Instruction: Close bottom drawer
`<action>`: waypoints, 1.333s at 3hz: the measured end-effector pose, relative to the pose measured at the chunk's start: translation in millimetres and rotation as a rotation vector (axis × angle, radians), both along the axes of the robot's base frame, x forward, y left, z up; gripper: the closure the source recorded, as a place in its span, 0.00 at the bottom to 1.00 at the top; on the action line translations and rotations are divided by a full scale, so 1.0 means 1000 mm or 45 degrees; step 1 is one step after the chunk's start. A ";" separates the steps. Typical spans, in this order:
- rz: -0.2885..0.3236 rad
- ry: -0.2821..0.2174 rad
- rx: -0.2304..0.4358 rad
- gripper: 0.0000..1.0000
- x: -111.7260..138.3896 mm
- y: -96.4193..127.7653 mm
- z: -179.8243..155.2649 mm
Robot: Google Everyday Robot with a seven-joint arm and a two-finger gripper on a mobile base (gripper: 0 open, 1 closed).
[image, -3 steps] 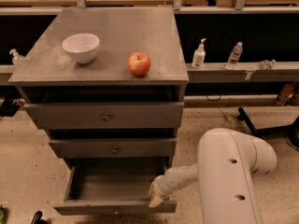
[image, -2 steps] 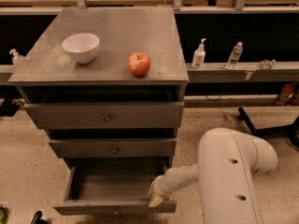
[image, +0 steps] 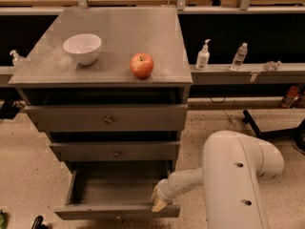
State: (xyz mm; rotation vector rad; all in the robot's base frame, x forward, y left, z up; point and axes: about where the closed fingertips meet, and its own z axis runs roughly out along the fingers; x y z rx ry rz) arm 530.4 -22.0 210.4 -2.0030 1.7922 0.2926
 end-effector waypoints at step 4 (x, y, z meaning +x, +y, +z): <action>0.000 0.000 0.000 0.23 -0.001 0.000 0.000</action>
Offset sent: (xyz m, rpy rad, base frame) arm -0.0446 -0.0101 0.0565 0.0224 0.0210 0.0161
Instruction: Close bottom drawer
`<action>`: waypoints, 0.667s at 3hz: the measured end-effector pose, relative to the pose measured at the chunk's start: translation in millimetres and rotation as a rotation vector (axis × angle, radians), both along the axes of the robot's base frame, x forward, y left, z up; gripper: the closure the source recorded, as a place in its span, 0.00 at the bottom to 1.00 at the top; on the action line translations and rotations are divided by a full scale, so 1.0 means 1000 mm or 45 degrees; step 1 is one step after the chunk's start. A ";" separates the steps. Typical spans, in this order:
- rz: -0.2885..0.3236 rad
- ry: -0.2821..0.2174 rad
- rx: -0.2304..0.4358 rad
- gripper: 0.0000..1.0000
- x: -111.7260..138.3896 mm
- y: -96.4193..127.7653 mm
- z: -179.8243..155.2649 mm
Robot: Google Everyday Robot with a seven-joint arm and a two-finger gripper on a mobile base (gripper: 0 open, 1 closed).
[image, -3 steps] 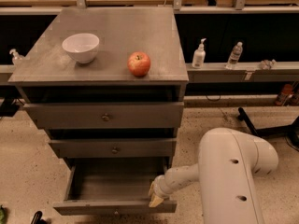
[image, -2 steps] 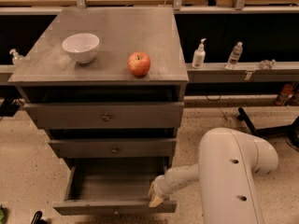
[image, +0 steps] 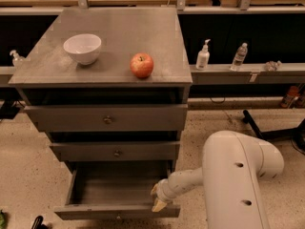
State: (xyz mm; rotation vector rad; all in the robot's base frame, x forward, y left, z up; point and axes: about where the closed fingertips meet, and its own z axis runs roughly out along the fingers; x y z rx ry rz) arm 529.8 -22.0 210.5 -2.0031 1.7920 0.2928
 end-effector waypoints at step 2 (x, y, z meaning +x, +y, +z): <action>0.005 0.006 0.002 0.00 -0.002 0.001 -0.001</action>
Offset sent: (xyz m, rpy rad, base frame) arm -0.0011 0.0008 -0.0009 0.0005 0.0020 0.0012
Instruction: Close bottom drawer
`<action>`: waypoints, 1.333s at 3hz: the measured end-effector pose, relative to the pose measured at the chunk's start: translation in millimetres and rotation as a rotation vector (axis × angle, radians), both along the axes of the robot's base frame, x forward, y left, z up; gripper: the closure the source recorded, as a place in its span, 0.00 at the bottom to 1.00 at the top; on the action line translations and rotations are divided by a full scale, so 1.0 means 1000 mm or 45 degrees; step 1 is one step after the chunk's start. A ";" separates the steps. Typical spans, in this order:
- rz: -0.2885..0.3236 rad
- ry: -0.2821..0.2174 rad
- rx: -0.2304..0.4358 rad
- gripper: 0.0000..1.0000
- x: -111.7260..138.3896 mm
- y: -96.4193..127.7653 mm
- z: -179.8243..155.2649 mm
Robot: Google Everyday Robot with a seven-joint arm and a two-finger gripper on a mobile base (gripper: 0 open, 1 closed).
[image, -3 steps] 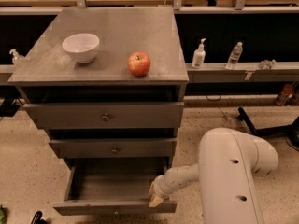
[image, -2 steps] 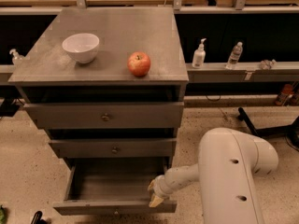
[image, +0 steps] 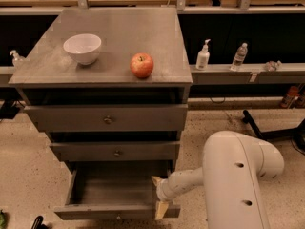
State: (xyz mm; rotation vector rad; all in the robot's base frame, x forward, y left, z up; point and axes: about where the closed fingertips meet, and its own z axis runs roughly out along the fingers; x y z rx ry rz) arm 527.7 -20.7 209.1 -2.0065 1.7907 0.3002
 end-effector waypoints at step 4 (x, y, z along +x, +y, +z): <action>0.012 -0.090 0.177 0.75 -0.056 -0.023 0.007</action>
Offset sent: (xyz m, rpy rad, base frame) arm -0.0503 -0.0281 -0.0015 0.0760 -0.0162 0.0228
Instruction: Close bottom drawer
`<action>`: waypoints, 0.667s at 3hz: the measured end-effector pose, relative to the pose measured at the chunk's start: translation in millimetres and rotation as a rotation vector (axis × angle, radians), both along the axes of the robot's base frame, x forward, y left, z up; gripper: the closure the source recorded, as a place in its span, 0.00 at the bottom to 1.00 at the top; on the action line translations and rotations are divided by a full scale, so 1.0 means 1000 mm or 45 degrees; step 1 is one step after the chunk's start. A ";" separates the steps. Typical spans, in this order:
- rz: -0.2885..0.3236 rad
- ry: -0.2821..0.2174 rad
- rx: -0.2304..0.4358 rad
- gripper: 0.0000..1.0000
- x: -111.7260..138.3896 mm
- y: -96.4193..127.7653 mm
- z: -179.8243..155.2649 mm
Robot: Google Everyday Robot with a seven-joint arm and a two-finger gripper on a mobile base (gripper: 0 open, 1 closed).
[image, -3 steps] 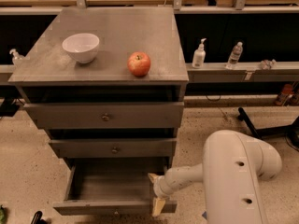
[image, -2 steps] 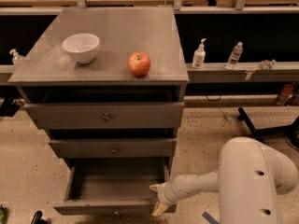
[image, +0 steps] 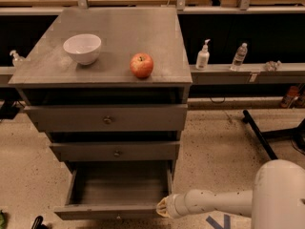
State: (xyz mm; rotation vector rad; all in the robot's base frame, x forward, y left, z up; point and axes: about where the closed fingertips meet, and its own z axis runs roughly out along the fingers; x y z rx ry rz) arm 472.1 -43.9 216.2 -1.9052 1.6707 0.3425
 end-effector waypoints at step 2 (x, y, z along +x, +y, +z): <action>0.013 0.047 0.212 1.00 -0.025 0.002 -0.001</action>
Offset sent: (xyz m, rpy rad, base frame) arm -0.0348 -0.0038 -0.0038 0.2278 0.0575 -0.0113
